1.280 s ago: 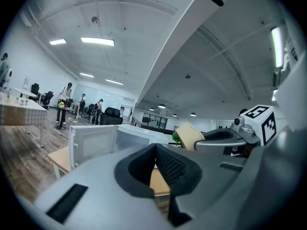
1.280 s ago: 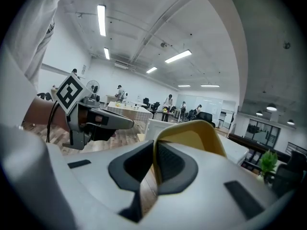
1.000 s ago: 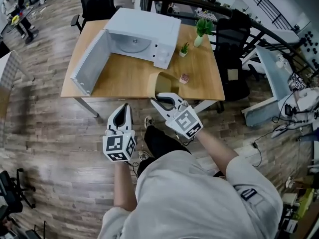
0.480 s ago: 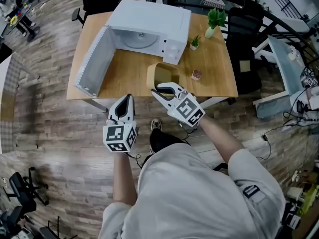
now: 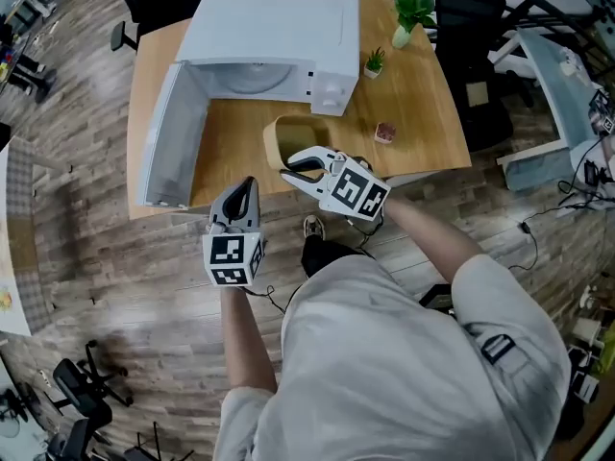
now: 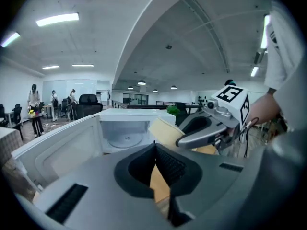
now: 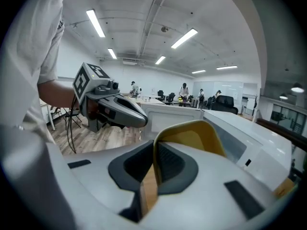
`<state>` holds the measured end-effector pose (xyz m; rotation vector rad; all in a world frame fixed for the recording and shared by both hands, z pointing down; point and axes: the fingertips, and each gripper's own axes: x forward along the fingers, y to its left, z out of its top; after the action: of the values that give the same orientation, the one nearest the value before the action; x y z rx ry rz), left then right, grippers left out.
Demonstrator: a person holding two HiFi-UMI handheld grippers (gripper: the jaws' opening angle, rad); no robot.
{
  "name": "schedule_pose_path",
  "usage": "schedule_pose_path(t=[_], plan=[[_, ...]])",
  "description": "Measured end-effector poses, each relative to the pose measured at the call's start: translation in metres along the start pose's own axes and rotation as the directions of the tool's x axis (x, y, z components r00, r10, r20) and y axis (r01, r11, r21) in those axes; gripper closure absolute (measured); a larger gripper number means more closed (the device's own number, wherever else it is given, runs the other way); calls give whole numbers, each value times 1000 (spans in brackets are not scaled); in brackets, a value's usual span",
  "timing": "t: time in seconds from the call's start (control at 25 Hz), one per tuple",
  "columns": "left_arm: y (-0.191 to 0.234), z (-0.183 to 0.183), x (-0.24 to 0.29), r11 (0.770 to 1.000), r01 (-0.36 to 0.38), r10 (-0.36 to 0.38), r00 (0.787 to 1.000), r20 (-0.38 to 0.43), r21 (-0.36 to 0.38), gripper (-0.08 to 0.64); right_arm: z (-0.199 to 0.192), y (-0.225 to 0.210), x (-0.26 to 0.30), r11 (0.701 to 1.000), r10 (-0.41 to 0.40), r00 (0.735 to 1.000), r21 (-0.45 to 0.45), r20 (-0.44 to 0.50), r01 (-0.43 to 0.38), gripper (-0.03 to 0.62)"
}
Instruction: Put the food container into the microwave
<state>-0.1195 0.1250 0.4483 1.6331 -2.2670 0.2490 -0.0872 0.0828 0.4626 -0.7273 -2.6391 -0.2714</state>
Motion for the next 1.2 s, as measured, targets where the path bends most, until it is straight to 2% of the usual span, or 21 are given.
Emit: schedule_pose_path(t=[0.16, 0.28, 0.36, 0.44, 0.56, 0.72, 0.8, 0.92, 1.0, 1.2], plan=[[8, -9, 28, 987, 46, -30, 994, -107, 153, 548, -17, -10, 14, 994, 106, 994, -10, -36, -106, 571], [16, -16, 45, 971, 78, -38, 984, -174, 226, 548, -33, -18, 22, 988, 150, 986, -35, -71, -152, 571], [24, -24, 53, 950, 92, -21, 973, -231, 299, 548, -44, -18, 25, 976, 205, 974, -51, -94, -211, 571], [33, -30, 62, 908, 105, 14, 960, -279, 406, 548, -53, -19, 30, 958, 265, 956, -77, -125, -275, 571], [31, -38, 66, 823, 176, 16, 943, -332, 540, 542, -67, -17, 39, 932, 320, 931, -118, -177, -343, 571], [28, -59, 65, 698, 279, 32, 908, -418, 660, 468, -77, -7, 47, 897, 387, 895, -137, -221, -421, 571], [26, -62, 68, 624, 289, 62, 908, -415, 726, 460, -80, -5, 48, 873, 408, 878, -175, -251, -455, 571], [17, -68, 72, 495, 315, 92, 908, -409, 810, 442, -91, 2, 47, 829, 425, 848, -239, -317, -505, 571], [16, -69, 75, 418, 329, 105, 908, -405, 847, 428, -99, 5, 48, 802, 422, 828, -275, -368, -531, 571], [20, -66, 85, 281, 347, 120, 912, -391, 895, 423, -113, 3, 57, 740, 391, 794, -354, -466, -572, 571]])
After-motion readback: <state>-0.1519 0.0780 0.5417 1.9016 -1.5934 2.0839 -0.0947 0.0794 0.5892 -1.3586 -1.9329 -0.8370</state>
